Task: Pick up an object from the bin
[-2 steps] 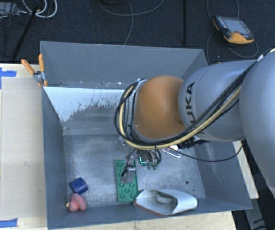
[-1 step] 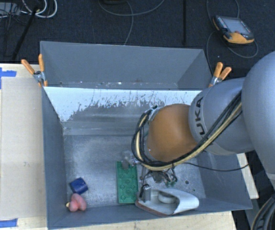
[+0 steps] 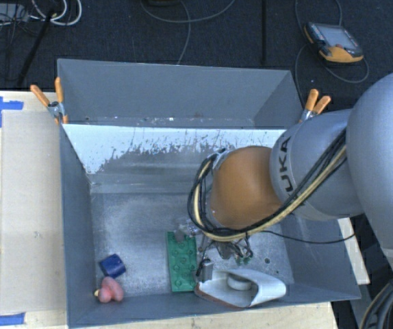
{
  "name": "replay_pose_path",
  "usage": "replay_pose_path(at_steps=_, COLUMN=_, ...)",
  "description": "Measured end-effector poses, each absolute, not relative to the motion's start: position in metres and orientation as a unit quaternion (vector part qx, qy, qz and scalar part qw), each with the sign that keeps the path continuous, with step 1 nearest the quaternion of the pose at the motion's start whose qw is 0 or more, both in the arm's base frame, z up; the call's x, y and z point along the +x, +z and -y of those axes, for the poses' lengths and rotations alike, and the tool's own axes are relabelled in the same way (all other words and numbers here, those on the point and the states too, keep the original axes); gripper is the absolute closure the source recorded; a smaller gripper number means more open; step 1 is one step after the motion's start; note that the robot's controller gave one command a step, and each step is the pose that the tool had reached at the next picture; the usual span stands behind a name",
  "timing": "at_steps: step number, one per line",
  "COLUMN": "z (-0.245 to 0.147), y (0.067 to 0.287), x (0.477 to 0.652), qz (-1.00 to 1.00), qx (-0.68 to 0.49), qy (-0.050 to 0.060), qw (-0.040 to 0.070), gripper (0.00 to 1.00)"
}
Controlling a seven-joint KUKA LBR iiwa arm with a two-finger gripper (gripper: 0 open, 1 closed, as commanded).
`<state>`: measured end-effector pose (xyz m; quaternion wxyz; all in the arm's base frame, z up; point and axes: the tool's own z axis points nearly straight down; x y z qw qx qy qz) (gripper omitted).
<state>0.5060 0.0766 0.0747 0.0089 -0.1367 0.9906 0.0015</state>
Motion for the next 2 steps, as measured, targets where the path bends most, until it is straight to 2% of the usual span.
replay_pose_path(at_steps=1, z=-0.077, y=0.192, x=0.517, qz=-0.99, qx=-0.144, qy=0.0, qw=0.005, gripper=1.0)
replay_pose_path(at_steps=2, z=-0.067, y=0.292, x=0.536, qz=-0.939, qx=-0.345, qy=0.0, qw=0.003, gripper=1.0)
